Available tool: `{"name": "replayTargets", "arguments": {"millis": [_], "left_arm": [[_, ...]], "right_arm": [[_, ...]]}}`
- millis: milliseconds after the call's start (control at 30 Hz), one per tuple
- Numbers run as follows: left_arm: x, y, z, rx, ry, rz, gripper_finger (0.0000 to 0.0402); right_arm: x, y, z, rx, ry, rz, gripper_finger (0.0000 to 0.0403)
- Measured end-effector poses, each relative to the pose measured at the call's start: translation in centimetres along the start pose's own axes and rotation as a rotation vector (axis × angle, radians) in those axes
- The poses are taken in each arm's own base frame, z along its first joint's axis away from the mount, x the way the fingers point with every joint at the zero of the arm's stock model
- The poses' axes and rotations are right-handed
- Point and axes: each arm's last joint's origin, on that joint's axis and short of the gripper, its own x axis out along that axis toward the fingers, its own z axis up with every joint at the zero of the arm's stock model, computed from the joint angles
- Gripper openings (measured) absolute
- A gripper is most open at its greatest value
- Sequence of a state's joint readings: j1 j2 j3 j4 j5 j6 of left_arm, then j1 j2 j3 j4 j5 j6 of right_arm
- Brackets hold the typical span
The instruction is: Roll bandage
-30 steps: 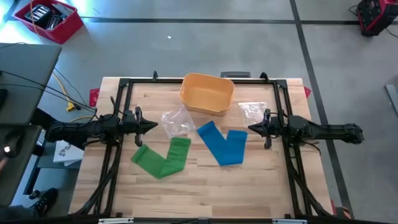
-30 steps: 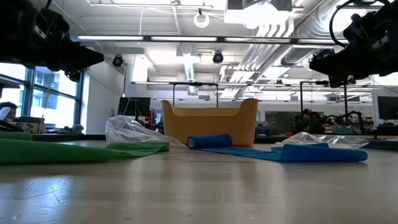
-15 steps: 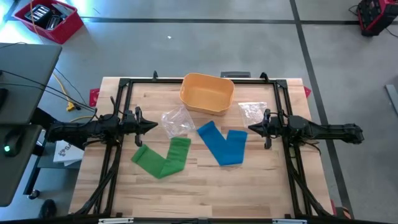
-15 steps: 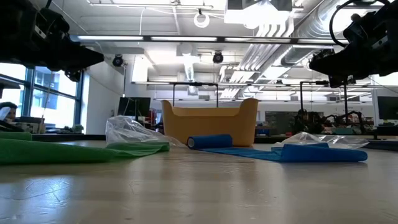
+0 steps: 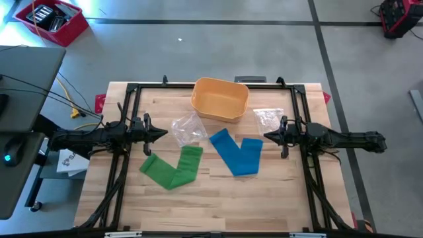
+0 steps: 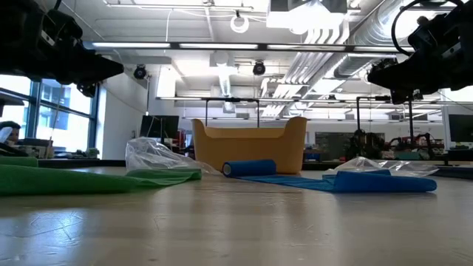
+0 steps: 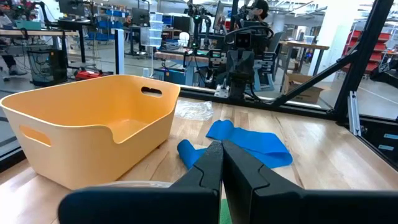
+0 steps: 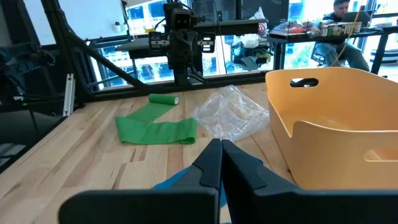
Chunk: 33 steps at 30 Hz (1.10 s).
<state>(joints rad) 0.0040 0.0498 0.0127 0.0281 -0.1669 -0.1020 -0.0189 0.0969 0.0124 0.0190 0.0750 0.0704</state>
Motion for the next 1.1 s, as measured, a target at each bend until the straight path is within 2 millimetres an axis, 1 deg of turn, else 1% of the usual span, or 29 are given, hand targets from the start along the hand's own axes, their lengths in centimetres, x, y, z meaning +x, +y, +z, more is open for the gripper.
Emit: {"name": "replayTargets", "arguments": {"millis": [433, 500, 600, 633, 700, 733, 833, 933, 1000, 1100], "left_arm": [[0.0, 0.0, 0.0, -0.001, -0.001, 0.0, 0.0003], [0.0, 0.0, 0.0, -0.039, 0.0, -0.003, 0.0003], [0.0, 0.0, 0.0, -0.156, 0.004, -0.013, 0.0003], [0.0, 0.0, 0.0, -0.192, 0.004, -0.015, 0.0003], [0.0, 0.0, 0.0, -0.257, 0.006, -0.016, 0.0003], [0.0, -0.1, 0.0, -0.286, 0.007, -0.019, 0.0003], [0.0, -0.1, -0.1, -0.354, 0.016, -0.037, 0.0003], [0.0, -0.1, -0.1, -0.399, 0.019, -0.042, 0.0003], [0.0, -0.1, -0.1, -0.422, 0.02, -0.042, 0.0003], [0.0, -0.1, -0.1, -0.437, 0.018, -0.04, 0.0003]], "right_arm": [[0.0, 0.0, 0.0, 0.0, 0.0, 0.0, 0.0], [0.0, 0.0, 0.0, 0.0, 0.0, 0.0, 0.0], [0.0, 0.0, 0.0, -0.005, -0.001, -0.006, 0.0], [0.0, -0.2, 0.1, -0.017, -0.012, -0.054, 0.0], [-0.1, -0.8, 0.4, -0.051, -0.041, -0.206, 0.0], [-0.1, -1.0, 0.4, -0.068, -0.045, -0.244, 0.0], [-0.1, -1.2, 0.4, -0.099, -0.041, -0.292, 0.0], [-0.1, -1.3, 0.4, -0.147, -0.034, -0.303, 0.0], [-0.1, -1.3, 0.5, -0.072, -0.051, -0.284, 0.0], [-0.2, -1.2, 1.1, 0.161, -0.143, -0.257, 0.0]]}}
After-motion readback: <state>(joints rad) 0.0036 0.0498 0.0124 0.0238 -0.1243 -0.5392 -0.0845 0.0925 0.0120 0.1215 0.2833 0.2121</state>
